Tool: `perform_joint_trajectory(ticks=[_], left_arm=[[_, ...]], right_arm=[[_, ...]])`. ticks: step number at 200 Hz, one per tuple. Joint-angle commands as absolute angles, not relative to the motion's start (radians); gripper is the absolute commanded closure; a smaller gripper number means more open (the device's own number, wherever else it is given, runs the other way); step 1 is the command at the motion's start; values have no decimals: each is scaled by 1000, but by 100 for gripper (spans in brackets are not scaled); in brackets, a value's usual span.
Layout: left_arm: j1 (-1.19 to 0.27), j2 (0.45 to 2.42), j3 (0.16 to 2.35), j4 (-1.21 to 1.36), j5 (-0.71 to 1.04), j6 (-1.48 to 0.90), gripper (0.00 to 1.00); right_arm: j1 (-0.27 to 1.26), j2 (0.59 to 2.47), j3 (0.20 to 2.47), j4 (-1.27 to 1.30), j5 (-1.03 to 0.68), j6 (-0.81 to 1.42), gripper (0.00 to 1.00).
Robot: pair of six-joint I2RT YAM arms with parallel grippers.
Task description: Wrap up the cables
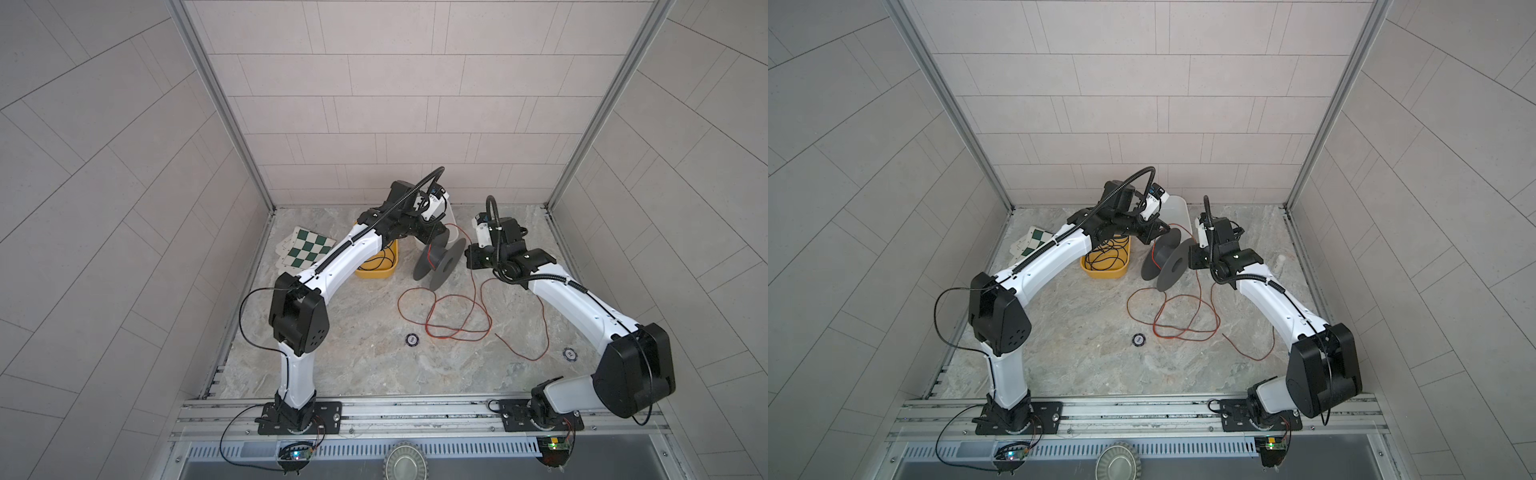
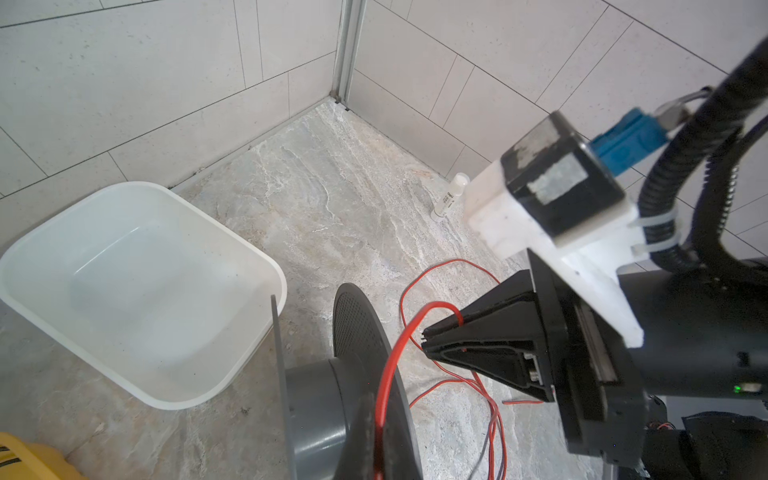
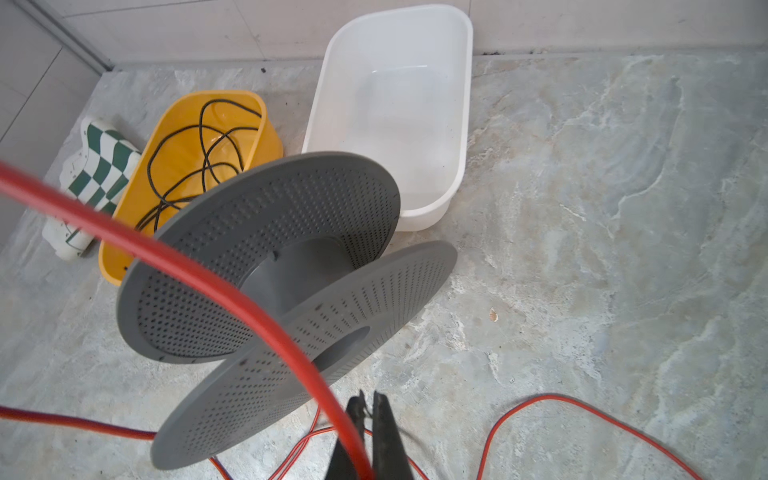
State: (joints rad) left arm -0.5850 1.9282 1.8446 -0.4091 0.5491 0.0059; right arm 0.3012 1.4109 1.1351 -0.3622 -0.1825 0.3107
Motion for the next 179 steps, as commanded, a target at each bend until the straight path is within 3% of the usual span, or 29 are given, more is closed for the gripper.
perform_joint_trajectory(ticks=[1, 37, 109, 136, 179], left_arm=[[-576, 1948, 1850, -404, 526, 21, 100], [-574, 1951, 1824, -404, 496, 28, 75], [-534, 1951, 1791, -406, 516, 5, 36], [-532, 1949, 1781, -419, 519, 29, 30], [-532, 1972, 1760, -417, 509, 36, 28]], right_arm=[[301, 1393, 1172, -353, -146, 289, 100], [301, 1399, 1184, -369, -97, 234, 100], [287, 1428, 1127, -305, -96, 169, 100], [281, 1434, 1110, -290, -131, 164, 100], [261, 1490, 1113, -293, -142, 190, 100]])
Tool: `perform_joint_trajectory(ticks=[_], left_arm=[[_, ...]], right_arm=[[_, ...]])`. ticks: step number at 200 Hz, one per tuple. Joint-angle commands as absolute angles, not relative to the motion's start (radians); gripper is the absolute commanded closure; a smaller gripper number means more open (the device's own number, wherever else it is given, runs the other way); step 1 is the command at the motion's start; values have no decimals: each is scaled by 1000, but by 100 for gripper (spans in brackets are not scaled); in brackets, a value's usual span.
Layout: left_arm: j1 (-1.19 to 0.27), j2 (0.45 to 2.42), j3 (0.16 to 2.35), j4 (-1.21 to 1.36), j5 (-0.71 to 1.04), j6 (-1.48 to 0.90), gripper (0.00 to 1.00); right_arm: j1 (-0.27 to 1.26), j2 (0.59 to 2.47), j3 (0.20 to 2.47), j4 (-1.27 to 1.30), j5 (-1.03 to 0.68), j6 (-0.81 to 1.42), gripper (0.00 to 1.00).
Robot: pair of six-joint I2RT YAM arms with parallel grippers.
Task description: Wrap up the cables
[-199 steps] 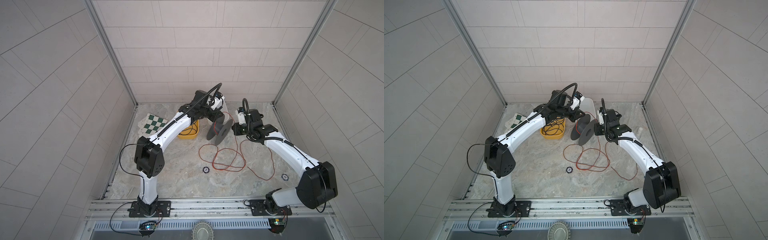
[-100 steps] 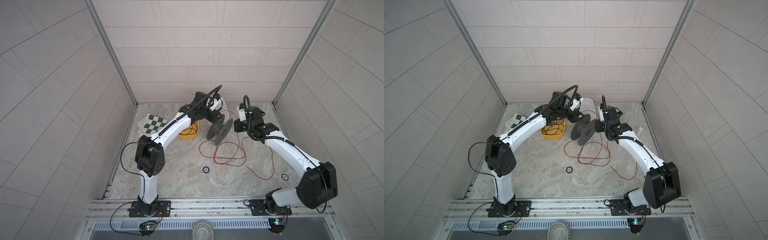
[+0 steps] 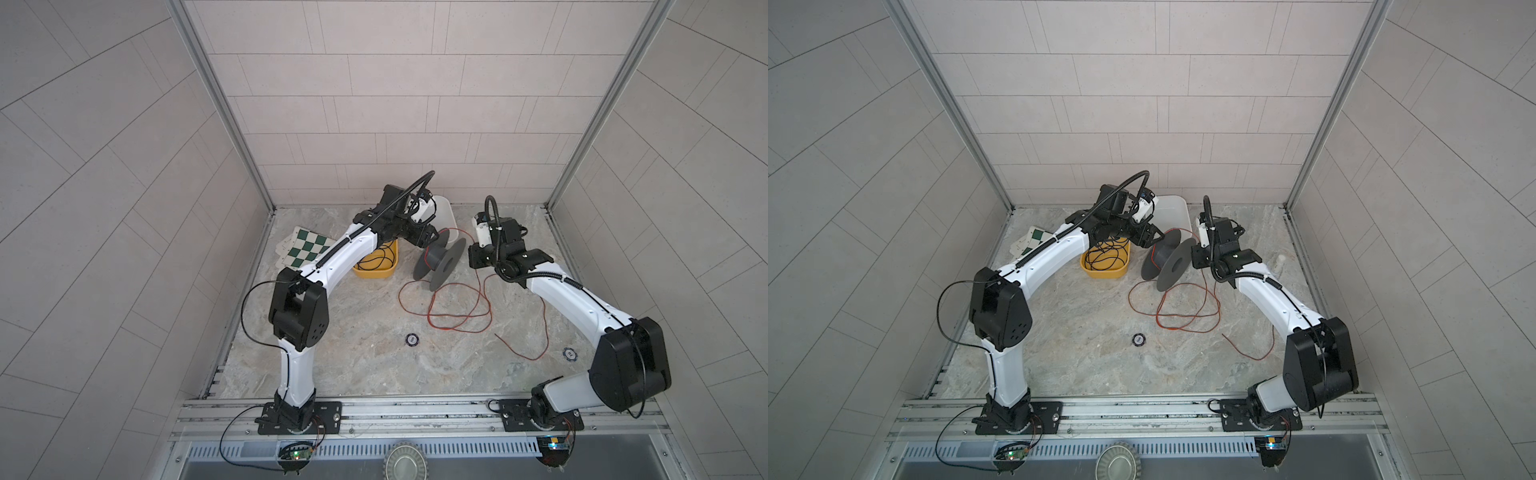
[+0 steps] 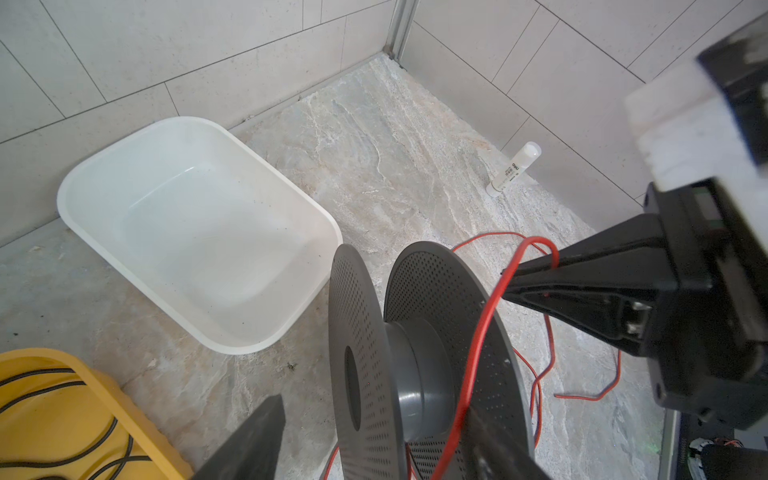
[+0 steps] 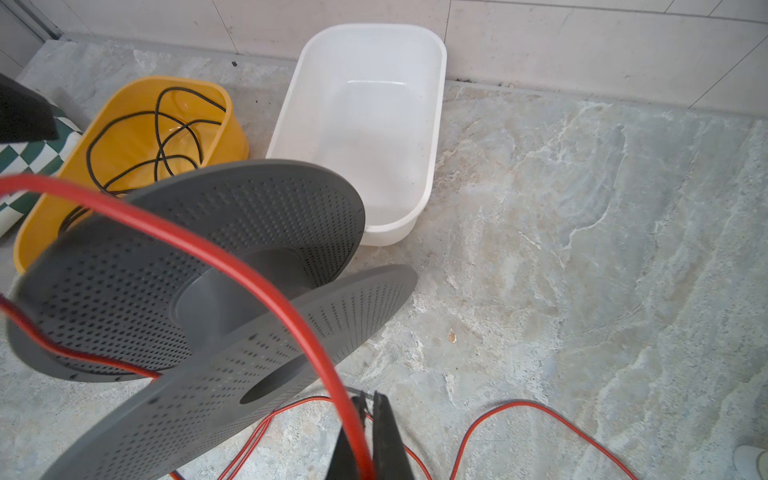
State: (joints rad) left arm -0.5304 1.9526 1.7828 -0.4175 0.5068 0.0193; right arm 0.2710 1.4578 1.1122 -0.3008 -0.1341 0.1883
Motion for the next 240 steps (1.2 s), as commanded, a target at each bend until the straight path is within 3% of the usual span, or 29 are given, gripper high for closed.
perform_joint_trajectory(ticks=[1, 155, 210, 240], left_arm=[[-532, 1973, 1759, -416, 510, 36, 28], [-578, 2021, 1778, -405, 410, 56, 31], [-583, 2037, 1789, -426, 365, 65, 46], [-583, 2039, 1795, -434, 354, 70, 59]], right_arm=[[260, 1491, 1112, -293, -142, 190, 100], [255, 1522, 1115, -248, -293, 179, 100], [255, 1524, 1112, -242, -299, 169, 100], [255, 1523, 1108, -234, -302, 160, 100]])
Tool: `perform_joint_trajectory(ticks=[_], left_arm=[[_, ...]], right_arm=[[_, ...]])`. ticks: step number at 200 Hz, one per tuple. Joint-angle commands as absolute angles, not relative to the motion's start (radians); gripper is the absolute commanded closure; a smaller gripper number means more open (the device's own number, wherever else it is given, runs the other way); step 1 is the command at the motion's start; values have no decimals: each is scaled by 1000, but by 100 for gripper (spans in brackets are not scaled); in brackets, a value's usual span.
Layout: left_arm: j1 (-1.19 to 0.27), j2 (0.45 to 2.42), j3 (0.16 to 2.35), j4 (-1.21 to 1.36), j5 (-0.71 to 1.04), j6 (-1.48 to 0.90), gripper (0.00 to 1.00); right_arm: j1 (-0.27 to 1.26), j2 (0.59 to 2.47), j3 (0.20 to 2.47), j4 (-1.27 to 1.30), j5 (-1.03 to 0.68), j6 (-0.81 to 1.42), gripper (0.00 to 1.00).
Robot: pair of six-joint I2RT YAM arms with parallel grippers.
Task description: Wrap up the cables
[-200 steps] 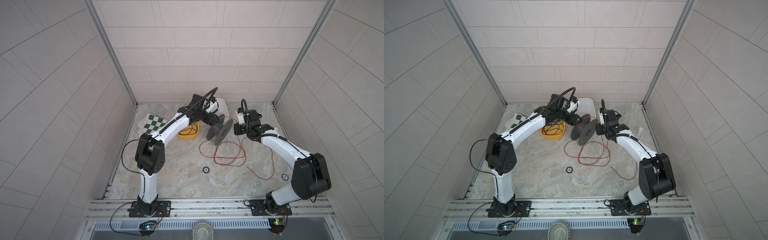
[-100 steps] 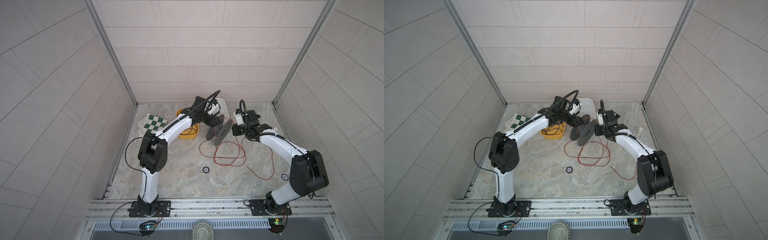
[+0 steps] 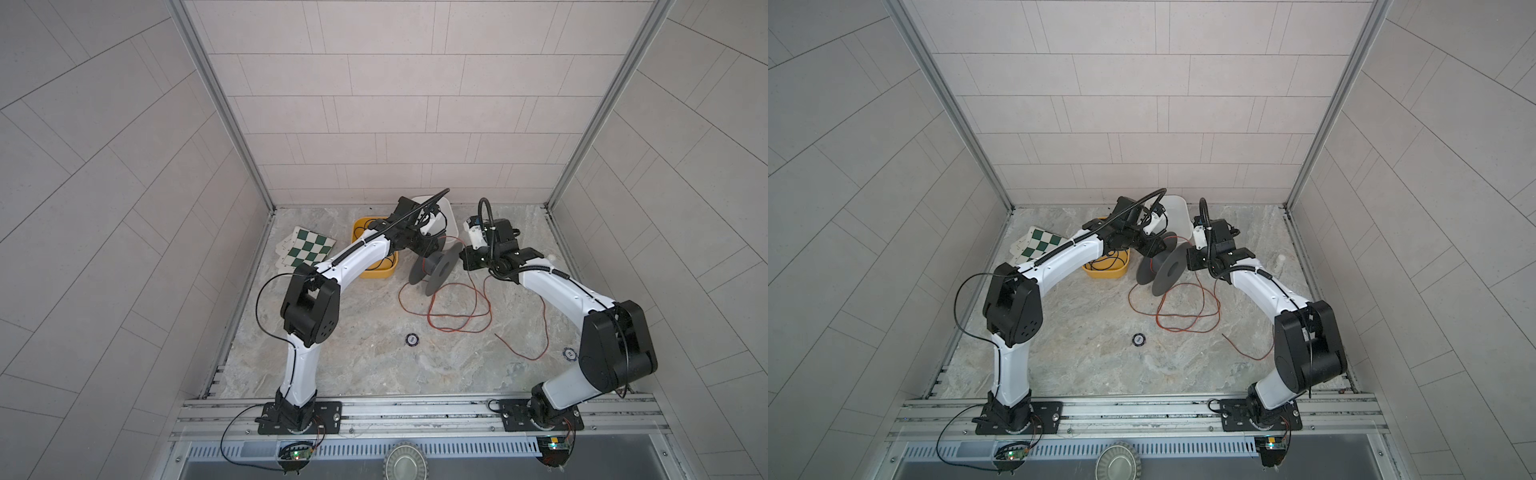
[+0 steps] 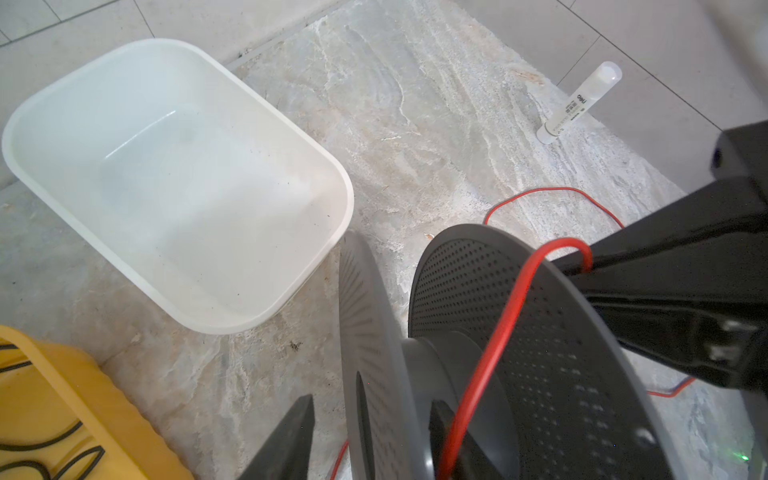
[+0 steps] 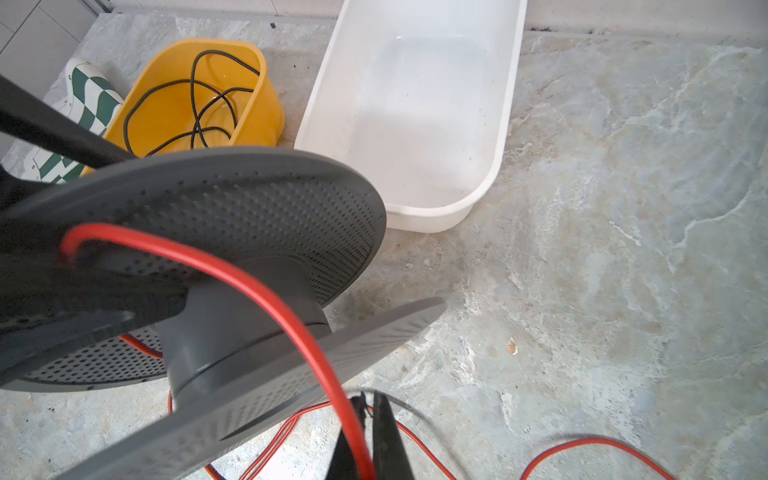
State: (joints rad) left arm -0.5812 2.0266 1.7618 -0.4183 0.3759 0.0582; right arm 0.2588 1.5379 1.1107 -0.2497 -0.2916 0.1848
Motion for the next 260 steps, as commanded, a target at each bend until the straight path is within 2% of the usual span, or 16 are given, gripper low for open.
perform_joint_trajectory(ticks=[1, 33, 65, 95, 113, 133, 180, 198, 224, 260], left_arm=[[-582, 2039, 1796, -434, 353, 69, 59], [-584, 2035, 1798, -440, 345, 70, 72], [-589, 2025, 1800, -451, 343, 93, 91], [-594, 2008, 1809, -473, 320, 109, 100], [-594, 1992, 1824, -495, 294, 108, 100], [-594, 1969, 1842, -530, 261, 115, 100], [-581, 1890, 1909, -694, 108, 92, 100], [-579, 1839, 1915, -728, 41, 48, 100], [-566, 1803, 1990, -830, -37, 3, 100], [-510, 1772, 2075, -963, -1, -66, 100]], right_arm=[[255, 1523, 1108, -234, -302, 161, 100], [255, 1523, 1106, -232, -309, 160, 100], [256, 1522, 1106, -229, -311, 156, 100], [256, 1531, 1114, -227, -304, 158, 100], [256, 1538, 1132, -237, -309, 169, 99], [256, 1537, 1157, -258, -317, 183, 84], [256, 1476, 1200, -325, -372, 216, 24], [255, 1436, 1172, -322, -394, 242, 15], [255, 1370, 1113, -297, -398, 275, 12], [255, 1301, 1051, -255, -383, 306, 13]])
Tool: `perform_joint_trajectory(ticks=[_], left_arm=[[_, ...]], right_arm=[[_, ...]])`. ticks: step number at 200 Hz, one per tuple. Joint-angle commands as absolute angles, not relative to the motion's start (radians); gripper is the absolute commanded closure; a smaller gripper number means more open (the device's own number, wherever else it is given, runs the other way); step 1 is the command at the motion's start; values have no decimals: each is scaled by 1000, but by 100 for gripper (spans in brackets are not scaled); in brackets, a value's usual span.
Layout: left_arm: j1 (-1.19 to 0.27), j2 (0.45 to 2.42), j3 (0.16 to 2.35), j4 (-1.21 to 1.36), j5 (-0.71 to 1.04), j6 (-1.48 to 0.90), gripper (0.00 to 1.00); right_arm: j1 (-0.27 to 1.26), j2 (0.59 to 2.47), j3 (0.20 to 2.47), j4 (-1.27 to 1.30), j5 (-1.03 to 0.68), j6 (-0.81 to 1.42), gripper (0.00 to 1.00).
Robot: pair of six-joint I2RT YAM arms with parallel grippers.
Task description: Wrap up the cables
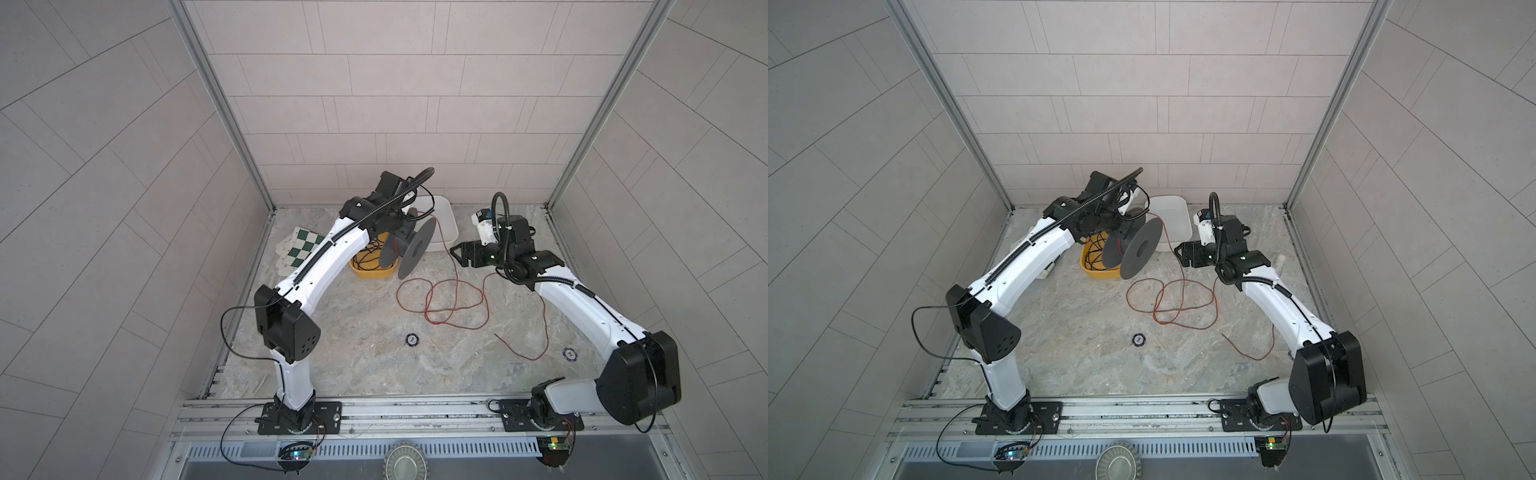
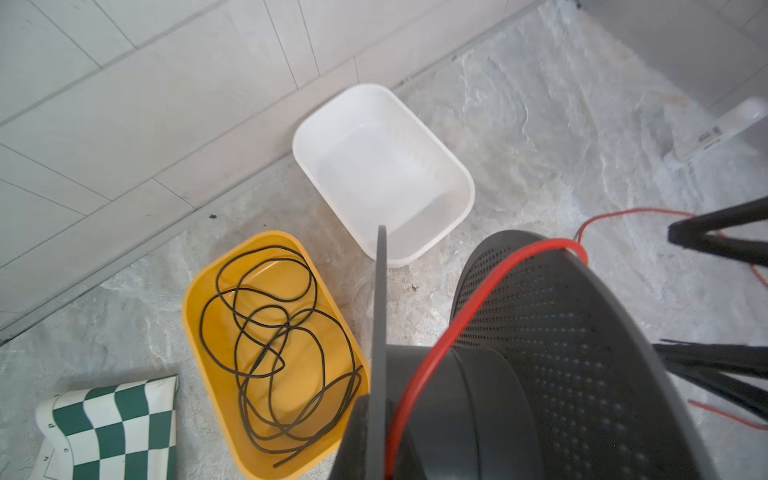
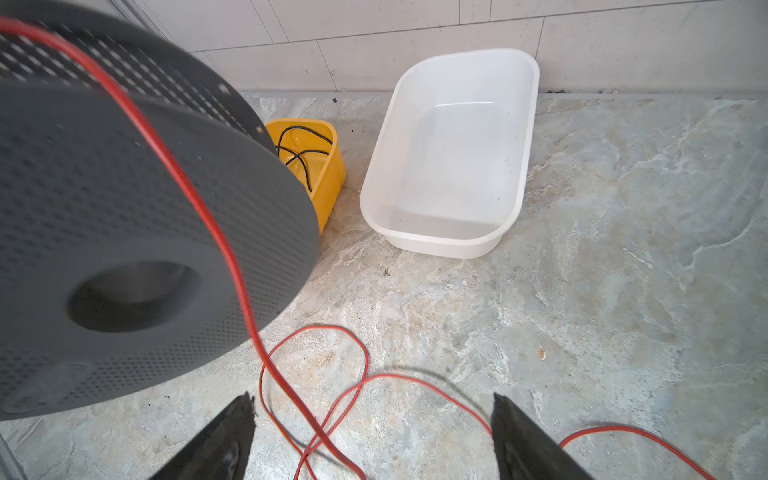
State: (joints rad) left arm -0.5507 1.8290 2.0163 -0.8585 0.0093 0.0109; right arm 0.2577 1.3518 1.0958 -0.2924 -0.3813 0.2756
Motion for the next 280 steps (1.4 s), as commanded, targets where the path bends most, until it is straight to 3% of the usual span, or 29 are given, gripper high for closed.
perform_joint_trajectory(ticks=[1, 72, 144, 161, 231, 280], left_arm=[[-507, 1770, 2075, -965, 1, -68, 100], [-396, 1677, 2060, -1052, 86, -146, 100], [-380, 1658, 2103, -1135, 180, -190, 100], [-375, 1660, 2113, -1144, 197, -200, 100], [-336, 1648, 2124, -1133, 283, -240, 100], [-321, 1634, 2136, -1122, 325, -257, 100]], right_arm=[[255, 1299, 1049, -251, -384, 306, 13], [347, 1271, 912, -25, -469, 281, 19], [413, 1436, 951, 113, -486, 281, 23], [413, 1461, 956, 133, -476, 284, 31], [409, 1530, 941, 198, -514, 310, 90], [410, 1547, 950, 206, -517, 316, 88]])
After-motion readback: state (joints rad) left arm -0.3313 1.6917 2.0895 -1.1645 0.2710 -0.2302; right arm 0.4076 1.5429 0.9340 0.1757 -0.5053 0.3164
